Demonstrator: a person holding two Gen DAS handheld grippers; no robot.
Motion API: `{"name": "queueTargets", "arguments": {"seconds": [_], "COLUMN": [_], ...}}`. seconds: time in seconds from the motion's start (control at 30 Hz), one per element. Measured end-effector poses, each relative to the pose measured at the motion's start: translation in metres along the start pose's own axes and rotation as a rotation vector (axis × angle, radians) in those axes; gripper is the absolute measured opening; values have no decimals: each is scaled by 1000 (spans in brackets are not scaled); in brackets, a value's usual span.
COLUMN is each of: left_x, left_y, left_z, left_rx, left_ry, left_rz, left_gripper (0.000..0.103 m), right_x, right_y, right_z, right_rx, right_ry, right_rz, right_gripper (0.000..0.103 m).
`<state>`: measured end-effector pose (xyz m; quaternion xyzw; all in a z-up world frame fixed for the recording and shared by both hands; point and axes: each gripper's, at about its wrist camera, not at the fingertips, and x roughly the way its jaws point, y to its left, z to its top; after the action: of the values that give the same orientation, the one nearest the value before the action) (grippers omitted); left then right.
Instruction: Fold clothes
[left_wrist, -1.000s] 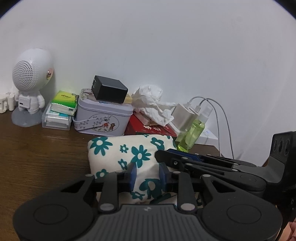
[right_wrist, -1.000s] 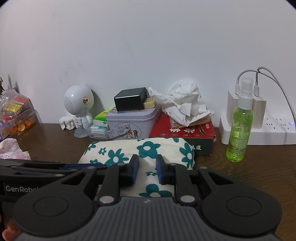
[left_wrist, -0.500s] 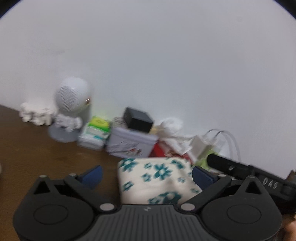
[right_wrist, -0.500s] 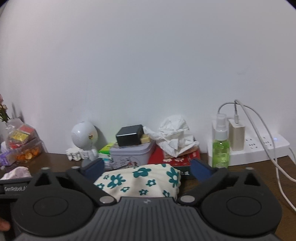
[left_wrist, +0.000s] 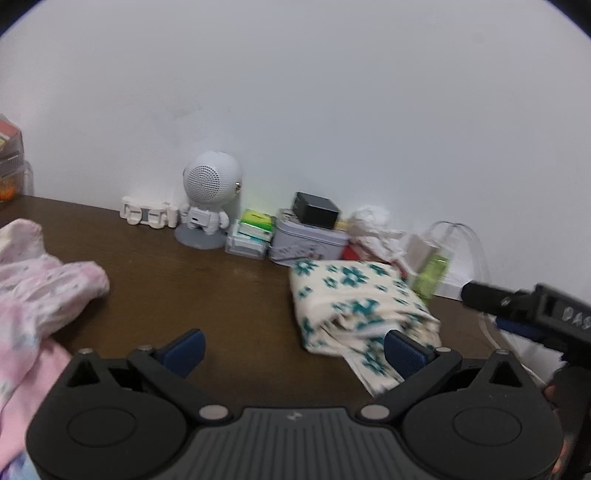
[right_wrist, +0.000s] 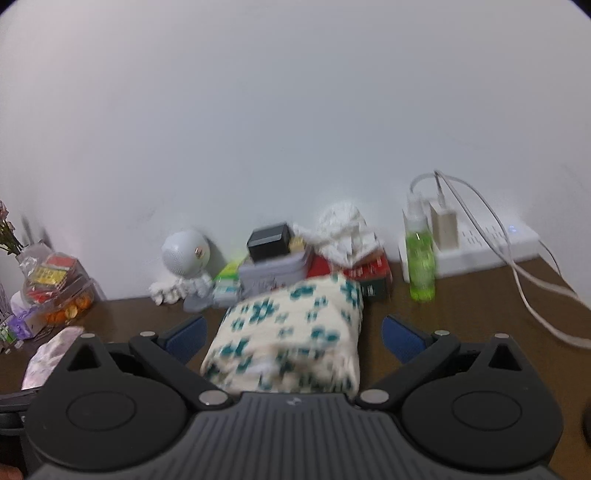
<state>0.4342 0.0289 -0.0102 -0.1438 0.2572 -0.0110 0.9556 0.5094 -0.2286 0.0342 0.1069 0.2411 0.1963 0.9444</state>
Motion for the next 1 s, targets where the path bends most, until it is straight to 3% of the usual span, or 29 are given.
{"name": "queueTargets", "arguments": {"seconds": [0.17,0.37,0.5,0.73,1.0], "left_x": [-58,-133,-191,-285,-361], "left_y": [-10,-34,-44,-46,-34], "left_z": [-5,-27,-50,-99,-151], "left_rx": [34,73,92,57,2], "left_ry": [9,64,37,22,14], "left_rz": [-2,-6,7,104,162], "left_gripper": [103,103,103,103,103], "right_x": [-53,-130,-179,-246,-312], "right_y": [22,58,77,100,126], "right_z": [-21,-46,-59,-94,-144], "right_rx": [-12,-100,-112,-147,-184], "right_ry": [50,18,7,33,54], "right_rz": [-17,-18,-14,15,35], "right_gripper": [103,103,103,103,103]}}
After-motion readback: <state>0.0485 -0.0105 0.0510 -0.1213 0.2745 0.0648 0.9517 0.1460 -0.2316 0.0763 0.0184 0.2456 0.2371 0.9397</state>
